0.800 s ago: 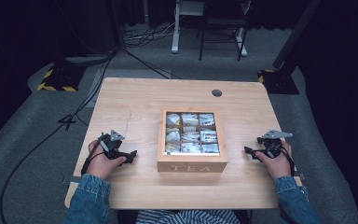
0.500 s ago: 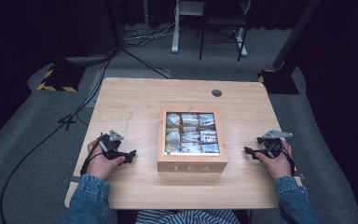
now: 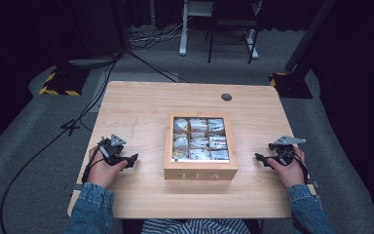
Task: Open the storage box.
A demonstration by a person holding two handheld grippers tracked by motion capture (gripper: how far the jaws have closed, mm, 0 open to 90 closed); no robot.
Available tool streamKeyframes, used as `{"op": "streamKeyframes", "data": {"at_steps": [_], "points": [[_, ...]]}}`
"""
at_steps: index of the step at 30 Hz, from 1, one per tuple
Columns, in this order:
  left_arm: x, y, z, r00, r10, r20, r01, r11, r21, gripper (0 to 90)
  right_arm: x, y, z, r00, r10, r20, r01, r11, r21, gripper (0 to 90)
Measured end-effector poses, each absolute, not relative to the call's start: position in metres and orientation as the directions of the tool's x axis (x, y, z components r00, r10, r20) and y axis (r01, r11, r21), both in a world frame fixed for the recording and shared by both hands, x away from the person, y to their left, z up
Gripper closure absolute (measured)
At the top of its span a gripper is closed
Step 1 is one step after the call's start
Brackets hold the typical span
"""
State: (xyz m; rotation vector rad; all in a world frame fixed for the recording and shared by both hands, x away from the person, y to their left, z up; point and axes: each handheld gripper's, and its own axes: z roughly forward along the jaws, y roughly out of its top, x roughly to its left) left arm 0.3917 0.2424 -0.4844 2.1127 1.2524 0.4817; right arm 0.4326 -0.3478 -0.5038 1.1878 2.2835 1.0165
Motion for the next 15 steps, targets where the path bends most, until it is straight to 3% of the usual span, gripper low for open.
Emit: {"op": "streamKeyframes", "data": {"at_steps": [15], "points": [[0.375,0.226,-0.448,0.544,0.838,-0.037,0.597,-0.356,0.719,22.7,0.433,-0.348,-0.504,-0.577,0.817,0.002,0.549,0.386,0.741,19.3]]}}
